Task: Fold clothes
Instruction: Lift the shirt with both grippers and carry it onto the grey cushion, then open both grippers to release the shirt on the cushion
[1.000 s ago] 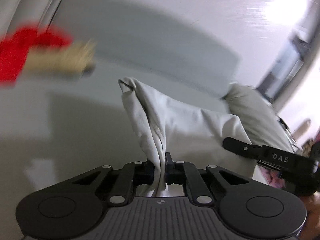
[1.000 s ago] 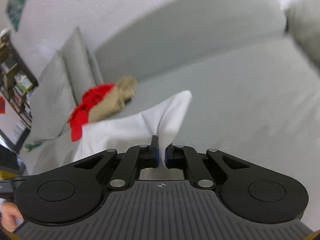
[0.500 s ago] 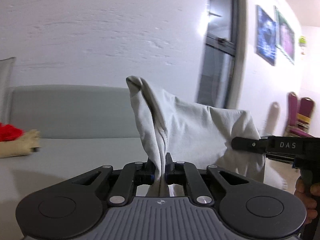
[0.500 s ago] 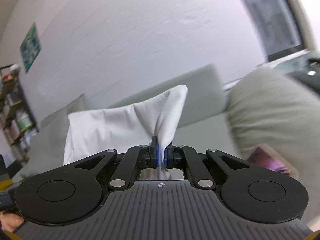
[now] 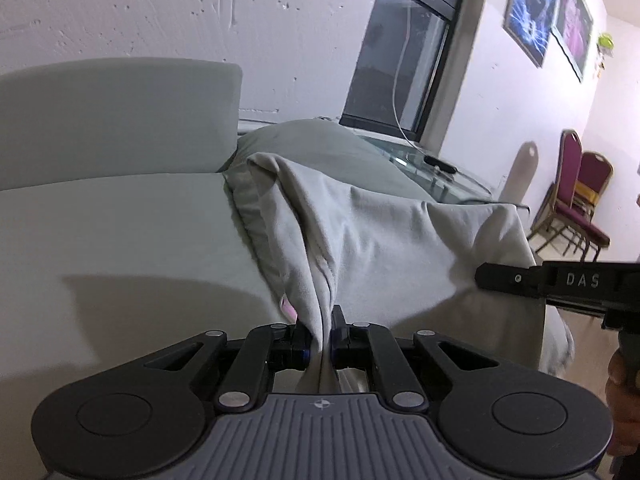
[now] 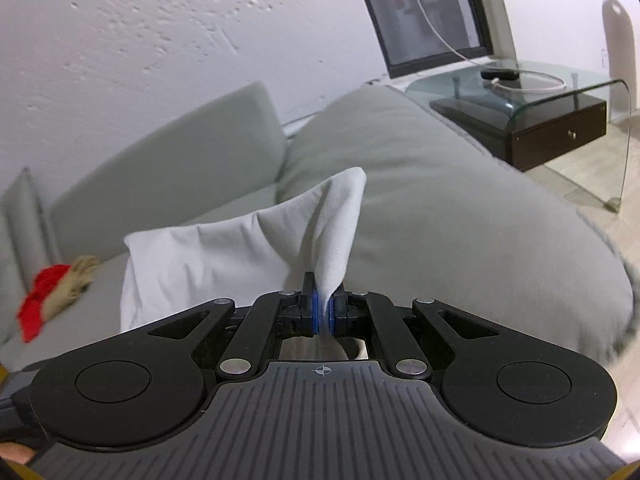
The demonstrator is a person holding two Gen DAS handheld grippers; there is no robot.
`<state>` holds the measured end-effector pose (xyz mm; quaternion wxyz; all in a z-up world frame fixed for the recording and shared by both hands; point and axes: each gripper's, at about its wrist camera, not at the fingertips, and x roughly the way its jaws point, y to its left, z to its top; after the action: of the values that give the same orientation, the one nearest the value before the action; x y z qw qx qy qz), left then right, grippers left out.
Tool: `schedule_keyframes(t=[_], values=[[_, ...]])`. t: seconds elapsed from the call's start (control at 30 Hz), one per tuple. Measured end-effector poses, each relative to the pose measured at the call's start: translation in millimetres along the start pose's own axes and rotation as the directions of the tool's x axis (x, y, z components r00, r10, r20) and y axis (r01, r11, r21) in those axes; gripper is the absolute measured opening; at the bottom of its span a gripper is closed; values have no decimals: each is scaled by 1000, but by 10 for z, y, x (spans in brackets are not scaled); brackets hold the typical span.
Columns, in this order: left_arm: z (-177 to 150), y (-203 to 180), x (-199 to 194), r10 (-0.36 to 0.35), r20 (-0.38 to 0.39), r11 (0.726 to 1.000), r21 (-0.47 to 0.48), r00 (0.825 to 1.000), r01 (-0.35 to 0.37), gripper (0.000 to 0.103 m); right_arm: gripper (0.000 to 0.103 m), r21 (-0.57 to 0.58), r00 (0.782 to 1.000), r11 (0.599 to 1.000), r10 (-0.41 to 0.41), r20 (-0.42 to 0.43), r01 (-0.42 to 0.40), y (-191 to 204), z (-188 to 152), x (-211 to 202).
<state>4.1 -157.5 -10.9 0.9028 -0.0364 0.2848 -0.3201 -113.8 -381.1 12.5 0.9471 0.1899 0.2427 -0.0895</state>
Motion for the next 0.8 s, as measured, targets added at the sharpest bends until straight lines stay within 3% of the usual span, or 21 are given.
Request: schedule_keyframes(t=[0.13, 0.23, 0.27, 0.3, 0.33, 0.37, 0.43, 0.53, 0.57, 0.63, 0.67, 0.73, 0.8], values=[[259, -33, 375, -12, -11, 1000, -24, 1000, 11, 9, 5, -3, 1000, 1000, -17, 15, 18, -122, 347, 372], [378, 10, 671, -5, -69, 998, -62, 998, 1, 26, 6, -4, 999, 999, -46, -20, 46, -230, 559, 706], [397, 50, 720, 25, -97, 997, -74, 995, -32, 32, 13, -9, 997, 998, -62, -39, 62, -266, 623, 818], [409, 112, 691, 64, -103, 994, -83, 993, -72, 31, 24, -30, 991, 994, -106, -82, 104, -304, 659, 919], [420, 176, 652, 103, -106, 989, -93, 989, -113, 32, 42, -47, 980, 986, -165, -107, 161, -340, 688, 966], [395, 220, 561, 120, -94, 988, -82, 988, -127, 34, 48, -63, 969, 975, -219, -118, 213, -377, 709, 983], [309, 279, 370, 135, -84, 988, -59, 987, -140, 33, 52, -67, 966, 965, -256, -47, 252, -452, 652, 763], [133, 231, 186, 75, -105, 997, -27, 992, -78, 21, 46, -61, 974, 972, -227, -11, 226, -501, 492, 460], [77, 152, 168, 53, -114, 999, 0, 992, -54, 16, 34, -79, 979, 976, -204, -20, 201, -459, 402, 384], [-41, -59, 166, 53, -126, 996, 83, 991, -43, 16, 18, -131, 986, 979, -160, -41, 153, -335, 234, 285], [-101, -170, 179, 62, -130, 991, 127, 990, -45, 17, 17, -174, 987, 976, -146, -61, 133, -239, 134, 264], [-195, -295, 301, 100, -192, 982, 180, 976, -65, 18, 16, -260, 981, 959, -152, -117, 117, -85, -39, 307], [-300, -304, 345, 144, -268, 975, 203, 952, -90, 19, 15, -323, 962, 936, -208, -178, 143, 3, -187, 379]])
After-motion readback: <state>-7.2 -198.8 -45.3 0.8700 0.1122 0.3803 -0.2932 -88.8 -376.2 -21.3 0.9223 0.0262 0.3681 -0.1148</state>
